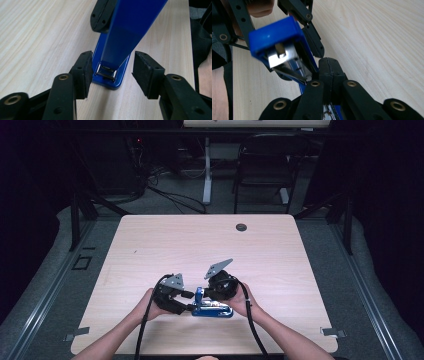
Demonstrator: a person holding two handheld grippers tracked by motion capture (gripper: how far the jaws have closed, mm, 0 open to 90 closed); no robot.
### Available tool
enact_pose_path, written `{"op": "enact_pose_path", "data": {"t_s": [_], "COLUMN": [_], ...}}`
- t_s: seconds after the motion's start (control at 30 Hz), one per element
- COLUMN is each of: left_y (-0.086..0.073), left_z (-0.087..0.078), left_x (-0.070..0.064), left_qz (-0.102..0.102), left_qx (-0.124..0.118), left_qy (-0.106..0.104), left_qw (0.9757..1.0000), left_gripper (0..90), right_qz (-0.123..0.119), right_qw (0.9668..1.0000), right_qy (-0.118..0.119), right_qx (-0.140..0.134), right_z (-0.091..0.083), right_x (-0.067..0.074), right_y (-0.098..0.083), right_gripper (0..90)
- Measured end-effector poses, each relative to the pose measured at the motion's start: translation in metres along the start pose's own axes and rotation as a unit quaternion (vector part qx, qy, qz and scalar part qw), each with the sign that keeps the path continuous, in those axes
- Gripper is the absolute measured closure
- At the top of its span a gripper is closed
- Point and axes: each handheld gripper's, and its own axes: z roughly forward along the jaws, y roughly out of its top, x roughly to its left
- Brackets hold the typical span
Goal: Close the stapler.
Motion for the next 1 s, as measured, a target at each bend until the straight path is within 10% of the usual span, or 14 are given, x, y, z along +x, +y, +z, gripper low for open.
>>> {"op": "enact_pose_path", "data": {"t_s": [0.17, 1.0], "left_y": [0.006, 0.021], "left_z": [0.008, 0.026], "left_x": [-0.002, -0.005], "left_qz": [0.014, 0.05], "left_qx": [0.006, 0.034], "left_qy": [0.004, 0.003], "left_qw": [0.9999, 0.9982], "left_gripper": [62.3, 63.2], "right_qz": [0.0, 0.041], "right_qw": [1.0, 0.9984], "right_qy": [0.0, -0.026], "right_qx": [0.002, 0.027], "right_z": [-0.001, -0.045], "right_x": [0.0, -0.013], "right_y": [-0.001, -0.023], "right_gripper": [90.0, 89.1]}}
